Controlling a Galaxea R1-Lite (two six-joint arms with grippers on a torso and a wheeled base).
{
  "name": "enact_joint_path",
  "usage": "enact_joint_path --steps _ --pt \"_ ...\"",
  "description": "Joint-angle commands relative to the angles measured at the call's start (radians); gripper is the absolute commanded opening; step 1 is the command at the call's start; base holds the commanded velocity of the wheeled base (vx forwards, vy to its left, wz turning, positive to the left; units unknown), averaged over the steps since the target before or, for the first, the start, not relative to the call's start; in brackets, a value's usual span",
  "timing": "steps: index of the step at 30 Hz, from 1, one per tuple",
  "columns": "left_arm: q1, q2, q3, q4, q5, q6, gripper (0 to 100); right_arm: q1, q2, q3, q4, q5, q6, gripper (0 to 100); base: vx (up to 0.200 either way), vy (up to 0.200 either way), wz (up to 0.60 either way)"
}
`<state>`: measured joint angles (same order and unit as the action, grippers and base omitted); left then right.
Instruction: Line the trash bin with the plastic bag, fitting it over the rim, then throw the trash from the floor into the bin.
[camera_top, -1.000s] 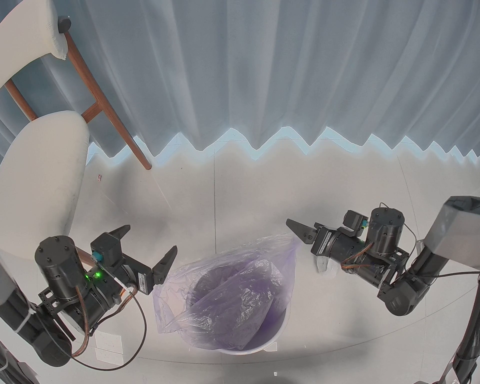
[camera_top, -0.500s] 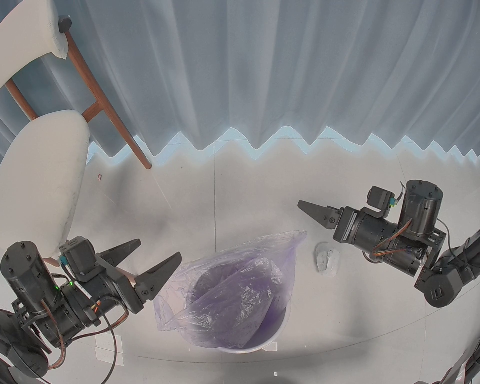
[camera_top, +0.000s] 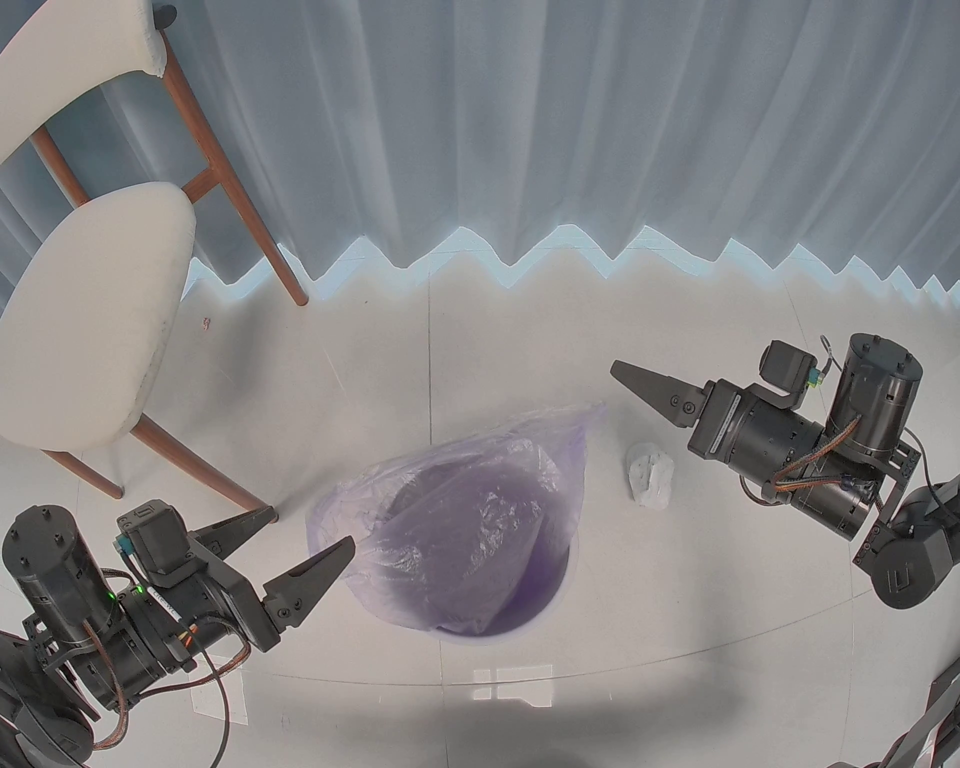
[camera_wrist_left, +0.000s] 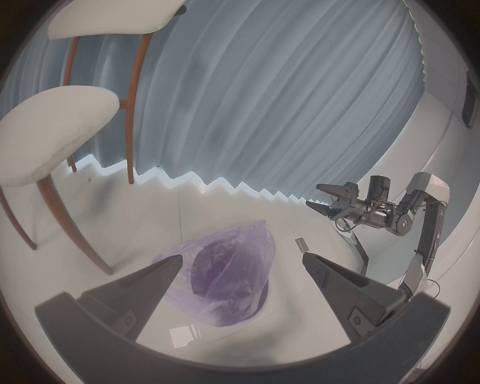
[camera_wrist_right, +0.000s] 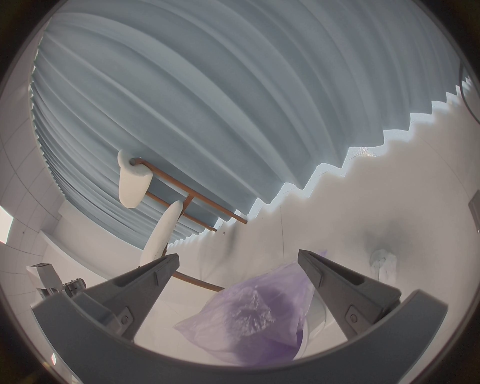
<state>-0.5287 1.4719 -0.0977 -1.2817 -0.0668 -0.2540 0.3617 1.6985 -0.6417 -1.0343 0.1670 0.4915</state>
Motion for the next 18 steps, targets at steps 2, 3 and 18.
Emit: enact_joint_path --steps 2,3,18 --pt "-0.002 0.018 -0.02 -0.004 0.016 -0.013 100 0.002 -0.003 0.0 0.002 0.0 0.001 100 0.0 0.0 0.0" --pt "0.001 0.022 -0.042 -0.004 0.025 -0.019 100 0.002 -0.003 0.002 0.0 0.0 0.001 100 0.0 0.0 0.0" --pt "0.151 0.203 -0.214 -0.13 -0.126 -0.284 100 0.019 -0.003 0.014 -0.006 0.0 -0.007 100 0.0 0.0 0.0"
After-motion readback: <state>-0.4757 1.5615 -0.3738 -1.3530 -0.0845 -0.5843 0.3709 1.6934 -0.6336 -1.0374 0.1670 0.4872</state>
